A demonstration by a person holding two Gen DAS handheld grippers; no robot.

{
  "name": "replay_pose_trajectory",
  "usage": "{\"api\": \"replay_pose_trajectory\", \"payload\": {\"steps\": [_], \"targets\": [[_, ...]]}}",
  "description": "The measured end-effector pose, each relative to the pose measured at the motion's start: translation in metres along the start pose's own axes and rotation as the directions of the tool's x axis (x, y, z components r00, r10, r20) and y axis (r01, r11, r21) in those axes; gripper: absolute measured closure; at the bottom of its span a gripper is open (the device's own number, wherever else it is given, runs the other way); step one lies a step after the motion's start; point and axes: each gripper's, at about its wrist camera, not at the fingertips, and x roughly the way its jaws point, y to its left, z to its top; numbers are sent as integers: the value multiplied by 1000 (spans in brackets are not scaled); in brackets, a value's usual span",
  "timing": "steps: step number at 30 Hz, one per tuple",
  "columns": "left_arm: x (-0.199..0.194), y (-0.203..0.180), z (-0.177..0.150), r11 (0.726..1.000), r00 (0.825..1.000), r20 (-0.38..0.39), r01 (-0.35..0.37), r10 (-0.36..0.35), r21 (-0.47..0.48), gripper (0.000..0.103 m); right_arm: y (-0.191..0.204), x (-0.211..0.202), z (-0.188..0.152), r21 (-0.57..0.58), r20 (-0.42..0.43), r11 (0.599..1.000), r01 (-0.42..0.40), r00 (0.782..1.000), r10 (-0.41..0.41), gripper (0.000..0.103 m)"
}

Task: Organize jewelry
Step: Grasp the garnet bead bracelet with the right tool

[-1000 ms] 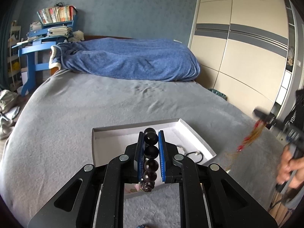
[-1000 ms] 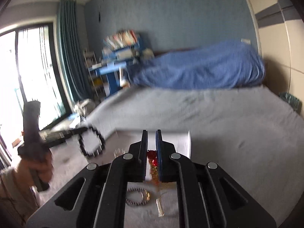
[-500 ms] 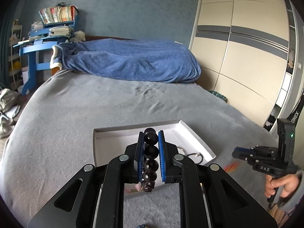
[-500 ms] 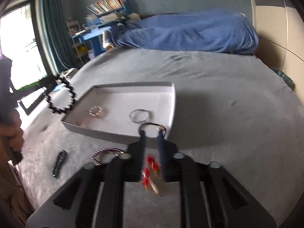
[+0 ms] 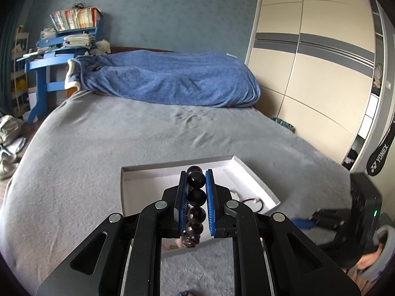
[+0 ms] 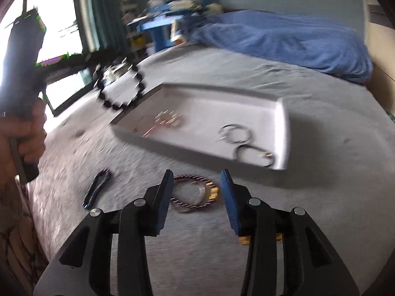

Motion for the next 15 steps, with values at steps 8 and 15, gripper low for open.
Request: {"api": "replay_pose_trajectory", "payload": {"steps": [8,15], "targets": [[1,0,-1,1000,1000,-2,1,-1,-1,88,29,35,-12,-98,-76,995,-28,997,21,67],[0,2,-4,1000,1000,-6,1,-1,-2,88,38,56,-15,-158,-106,987,5,994,-23,88]]}}
